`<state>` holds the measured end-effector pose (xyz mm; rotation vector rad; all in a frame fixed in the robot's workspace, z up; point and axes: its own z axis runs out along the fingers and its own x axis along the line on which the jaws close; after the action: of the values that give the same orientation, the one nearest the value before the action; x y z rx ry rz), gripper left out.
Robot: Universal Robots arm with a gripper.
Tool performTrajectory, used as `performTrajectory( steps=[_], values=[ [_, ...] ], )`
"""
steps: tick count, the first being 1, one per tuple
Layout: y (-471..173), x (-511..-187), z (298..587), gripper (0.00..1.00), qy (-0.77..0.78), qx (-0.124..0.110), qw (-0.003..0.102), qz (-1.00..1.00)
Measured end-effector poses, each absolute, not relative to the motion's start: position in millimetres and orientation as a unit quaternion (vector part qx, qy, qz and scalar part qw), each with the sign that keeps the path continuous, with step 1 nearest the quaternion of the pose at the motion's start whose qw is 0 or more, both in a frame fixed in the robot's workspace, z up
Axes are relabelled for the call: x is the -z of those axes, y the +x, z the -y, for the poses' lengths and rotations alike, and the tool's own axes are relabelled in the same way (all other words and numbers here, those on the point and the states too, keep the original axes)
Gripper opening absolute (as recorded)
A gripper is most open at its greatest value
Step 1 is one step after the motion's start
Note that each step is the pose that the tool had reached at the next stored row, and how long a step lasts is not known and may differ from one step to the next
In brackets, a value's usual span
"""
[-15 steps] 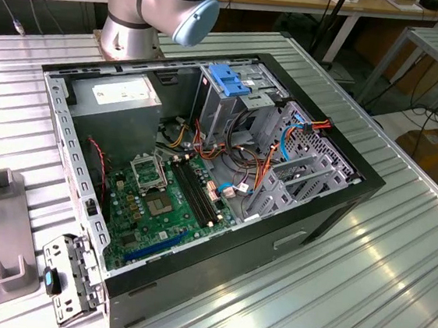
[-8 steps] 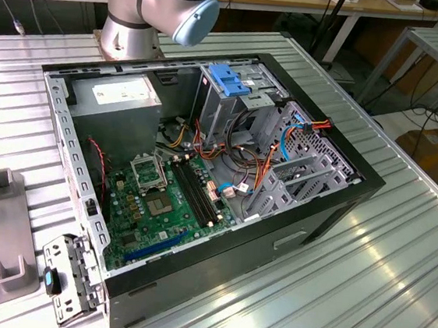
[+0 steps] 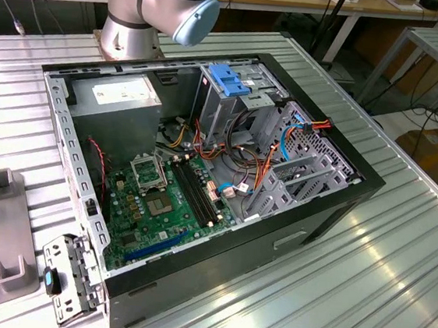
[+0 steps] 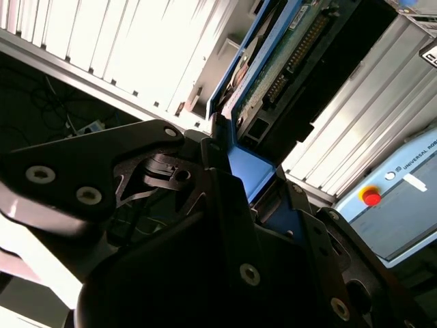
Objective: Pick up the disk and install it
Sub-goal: 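Pick up the disk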
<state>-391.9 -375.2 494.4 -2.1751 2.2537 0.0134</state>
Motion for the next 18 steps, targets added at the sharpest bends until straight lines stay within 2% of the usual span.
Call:
performTrajectory(
  steps=[18],
  values=[
    [-377.6, -494.4, 375.2, 0.37, -0.694, -0.004, 0.005, -0.720]
  ],
)
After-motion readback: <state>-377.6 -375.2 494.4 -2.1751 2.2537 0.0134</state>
